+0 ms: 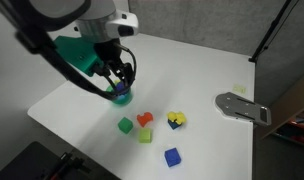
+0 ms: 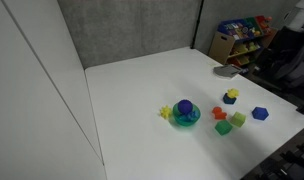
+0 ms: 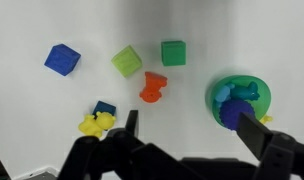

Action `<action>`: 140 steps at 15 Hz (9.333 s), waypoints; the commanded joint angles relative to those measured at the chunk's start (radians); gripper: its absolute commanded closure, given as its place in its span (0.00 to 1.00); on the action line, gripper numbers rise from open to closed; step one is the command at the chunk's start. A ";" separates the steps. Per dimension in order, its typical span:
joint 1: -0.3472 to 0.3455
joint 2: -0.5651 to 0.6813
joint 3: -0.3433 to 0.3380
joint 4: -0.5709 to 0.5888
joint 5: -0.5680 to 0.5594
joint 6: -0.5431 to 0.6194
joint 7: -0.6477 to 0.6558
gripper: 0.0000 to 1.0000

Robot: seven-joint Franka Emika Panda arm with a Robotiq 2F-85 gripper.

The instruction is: Pick up the yellow toy from the blue block and put it in the green bowl

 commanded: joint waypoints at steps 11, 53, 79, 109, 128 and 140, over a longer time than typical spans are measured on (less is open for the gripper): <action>-0.041 0.552 -0.071 0.420 0.047 0.059 0.239 0.00; 0.102 0.751 -0.162 0.506 0.017 0.193 0.449 0.78; 0.231 0.779 0.161 0.597 0.028 -0.308 0.149 0.78; 0.225 0.944 0.068 1.008 0.020 -0.674 0.228 0.00; 0.082 0.197 0.014 0.353 -0.072 -0.279 0.106 0.00; 0.045 -0.062 0.015 0.260 -0.059 -0.379 0.007 0.00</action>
